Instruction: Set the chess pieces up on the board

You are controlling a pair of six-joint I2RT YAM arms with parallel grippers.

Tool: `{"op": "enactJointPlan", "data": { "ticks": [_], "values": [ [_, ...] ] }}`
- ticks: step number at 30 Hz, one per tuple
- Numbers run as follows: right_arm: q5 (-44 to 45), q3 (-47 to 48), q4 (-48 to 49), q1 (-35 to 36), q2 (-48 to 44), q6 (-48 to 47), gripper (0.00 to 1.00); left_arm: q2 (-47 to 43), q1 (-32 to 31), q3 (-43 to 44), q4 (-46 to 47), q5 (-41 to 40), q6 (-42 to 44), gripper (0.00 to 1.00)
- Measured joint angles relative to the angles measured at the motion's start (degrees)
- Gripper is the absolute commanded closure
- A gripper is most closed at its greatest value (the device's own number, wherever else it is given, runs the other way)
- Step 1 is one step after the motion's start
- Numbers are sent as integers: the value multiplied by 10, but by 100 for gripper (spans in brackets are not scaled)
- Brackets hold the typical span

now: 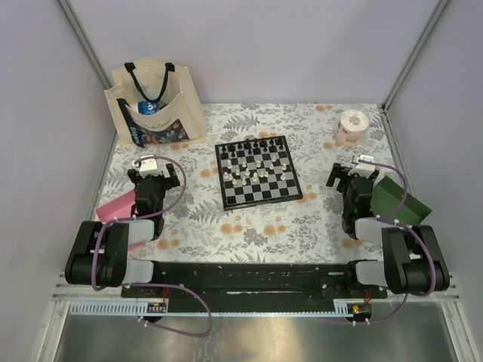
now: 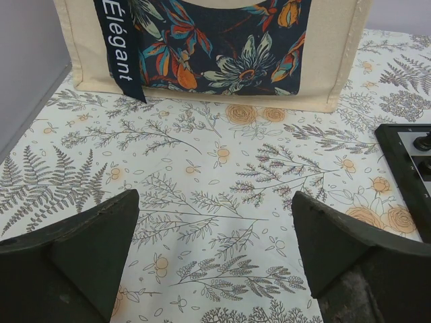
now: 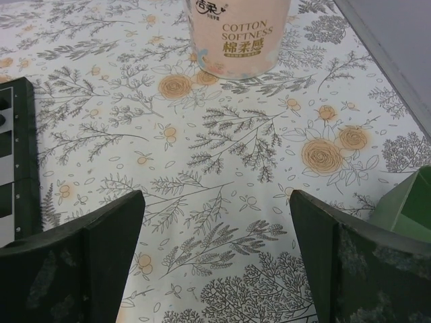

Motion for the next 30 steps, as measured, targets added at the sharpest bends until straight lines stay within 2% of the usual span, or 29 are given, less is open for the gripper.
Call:
{"op": "enactJointPlan", "data": {
  "ticks": [5, 8, 11, 13, 14, 17, 22, 27, 28, 30],
  "values": [
    [3, 101, -195, 0, -90, 16, 2, -8, 0, 3, -23, -3, 0, 1],
    [15, 202, -305, 0, -128, 65, 2, -46, 0, 61, -170, -9, -9, 1],
    [-23, 282, -385, -1, -142, 106, 2, -33, 0, 239, -390, -43, -70, 1],
    [-62, 310, -422, -1, -142, 128, 2, -9, 0, 360, -478, -50, -103, 1],
    [-75, 314, -434, -1, -143, 137, 2, -7, 0, 393, -502, -48, -115, 1],
    [-140, 316, -477, -1, -140, 170, 2, -28, 0, 393, -526, -3, -140, 1],
    [-257, 353, -555, -1, -82, 205, 2, -66, 0, 292, -521, 117, -214, 1],
    [-327, 374, -585, -1, -23, 243, 1, -18, 7, 296, -498, 241, -294, 1],
    [-341, 377, -591, -1, -11, 250, 6, -3, 8, 297, -486, 269, -312, 1],
    [-359, 385, -603, -1, 12, 261, 7, 19, 7, 297, -474, 300, -333, 1]
  ]
}}
